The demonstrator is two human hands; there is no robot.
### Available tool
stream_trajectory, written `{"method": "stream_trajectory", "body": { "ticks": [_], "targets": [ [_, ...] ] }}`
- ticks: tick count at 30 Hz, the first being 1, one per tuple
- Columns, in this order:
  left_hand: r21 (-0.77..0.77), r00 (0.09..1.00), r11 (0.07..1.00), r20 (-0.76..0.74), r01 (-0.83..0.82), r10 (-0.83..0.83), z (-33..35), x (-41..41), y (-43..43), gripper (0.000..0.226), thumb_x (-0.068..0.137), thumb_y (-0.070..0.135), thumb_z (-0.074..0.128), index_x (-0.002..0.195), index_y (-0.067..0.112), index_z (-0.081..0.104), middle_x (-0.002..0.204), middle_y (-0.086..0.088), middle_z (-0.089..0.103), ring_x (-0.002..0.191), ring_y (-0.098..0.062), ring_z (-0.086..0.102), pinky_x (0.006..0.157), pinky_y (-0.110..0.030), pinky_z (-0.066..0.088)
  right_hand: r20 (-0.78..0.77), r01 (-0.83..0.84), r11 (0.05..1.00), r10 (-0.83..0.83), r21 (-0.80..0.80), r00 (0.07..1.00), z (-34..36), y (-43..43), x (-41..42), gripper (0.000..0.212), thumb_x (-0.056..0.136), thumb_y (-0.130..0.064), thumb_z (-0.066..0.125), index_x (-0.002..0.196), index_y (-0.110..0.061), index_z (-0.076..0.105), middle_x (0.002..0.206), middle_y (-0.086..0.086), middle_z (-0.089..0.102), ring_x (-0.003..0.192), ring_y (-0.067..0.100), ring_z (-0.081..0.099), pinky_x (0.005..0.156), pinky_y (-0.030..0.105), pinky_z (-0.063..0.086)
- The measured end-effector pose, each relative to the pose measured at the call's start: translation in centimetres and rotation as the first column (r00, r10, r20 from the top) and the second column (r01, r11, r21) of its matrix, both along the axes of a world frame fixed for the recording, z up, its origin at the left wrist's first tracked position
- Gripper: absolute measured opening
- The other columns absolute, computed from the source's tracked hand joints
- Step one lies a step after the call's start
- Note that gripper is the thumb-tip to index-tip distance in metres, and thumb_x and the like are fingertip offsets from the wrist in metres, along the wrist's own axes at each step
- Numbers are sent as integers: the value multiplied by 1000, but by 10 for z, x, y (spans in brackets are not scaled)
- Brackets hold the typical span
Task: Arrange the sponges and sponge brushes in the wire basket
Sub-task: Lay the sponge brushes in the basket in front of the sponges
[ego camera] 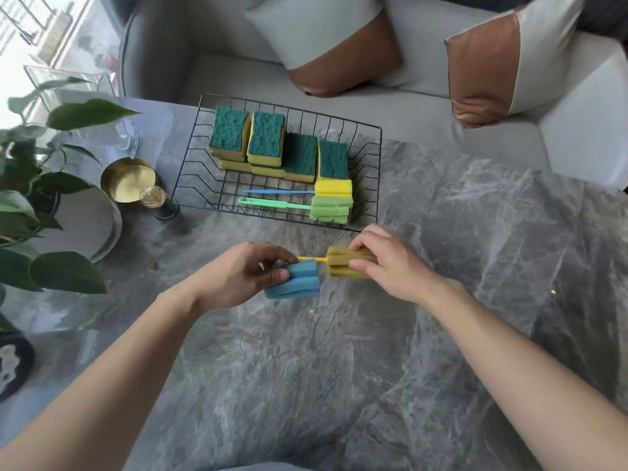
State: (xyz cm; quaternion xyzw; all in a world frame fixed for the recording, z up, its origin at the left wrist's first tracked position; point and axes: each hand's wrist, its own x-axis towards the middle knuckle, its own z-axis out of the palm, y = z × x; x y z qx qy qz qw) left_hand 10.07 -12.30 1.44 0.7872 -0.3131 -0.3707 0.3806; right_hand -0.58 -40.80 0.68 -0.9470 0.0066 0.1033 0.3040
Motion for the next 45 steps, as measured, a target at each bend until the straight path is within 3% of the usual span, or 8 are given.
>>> {"method": "stream_trajectory", "body": {
  "ticks": [7, 16, 23, 26, 29, 35, 41, 45],
  "targets": [
    [-30, 996, 1000, 88, 0, 2, 33, 37, -27, 31, 98, 24, 65, 128, 21, 69, 117, -1, 70, 104, -19, 66, 92, -37, 54, 169, 73, 997, -66, -34, 983, 21, -29, 72, 22, 88, -21, 73, 106, -11, 66, 105, 2, 56, 98, 17, 51, 83, 28, 38],
    [-38, 984, 998, 172, 51, -44, 23, 81, -80, 27, 98, 21, 66, 124, 14, 70, 112, -7, 70, 96, -25, 65, 88, -44, 54, 126, 128, 992, -125, -20, 984, -21, -39, 141, 21, 84, -23, 76, 101, -15, 67, 101, -3, 55, 96, 17, 54, 81, 26, 36],
    [-18, 958, 997, 279, 68, -61, 1, 98, -116, 28, 96, 17, 67, 124, 15, 70, 107, -5, 61, 90, -17, 56, 75, -20, 37, 71, 166, 985, -168, 38, 983, -37, -52, 149, 29, 74, -19, 85, 91, -17, 62, 94, -2, 60, 87, 17, 55, 76, 30, 44],
    [-27, 943, 995, 320, 101, -87, -10, 97, -128, 30, 95, 16, 68, 125, 13, 70, 103, -3, 58, 89, -15, 51, 77, -20, 34, 70, 158, 986, -161, 56, 984, -41, -57, 151, 28, 71, -20, 87, 89, -16, 65, 89, -7, 56, 83, 13, 54, 70, 19, 40],
    [-48, 932, 992, 349, 120, -96, -23, 92, -137, 31, 93, 14, 69, 124, 10, 70, 104, -3, 60, 95, -18, 51, 84, -24, 33, 83, 140, 987, -147, 82, 986, -43, -61, 152, 22, 75, -21, 84, 90, -19, 68, 88, -11, 55, 82, 8, 53, 71, 22, 40],
    [-42, 920, 998, 390, 50, -30, -49, 80, -144, 31, 92, 18, 69, 123, 14, 70, 106, -12, 61, 96, -30, 51, 81, -30, 30, 12, 111, 986, -113, 126, 993, -38, -67, 145, 15, 86, -28, 74, 99, -21, 70, 99, -4, 60, 96, 16, 61, 89, 45, 53],
    [-64, 904, 997, 424, -33, 57, -60, 75, -141, 31, 85, 22, 76, 114, 15, 70, 107, -9, 57, 99, -31, 49, 88, -44, 42, -22, -5, 1000, 4, -11, 1000, -28, -75, 122, 57, 76, -62, 66, 125, -33, 62, 126, -11, 57, 121, 13, 50, 103, 46, 41],
    [-21, 871, 997, 486, -71, 73, -65, 77, -137, 63, 83, 37, 76, 138, 19, 53, 134, -10, 49, 120, -32, 46, 100, -48, 42, -32, -19, 997, 17, -68, 999, -31, -78, 111, 66, 78, -64, 65, 137, -39, 52, 145, -14, 49, 135, 15, 38, 108, 49, 33]
  ]
}}
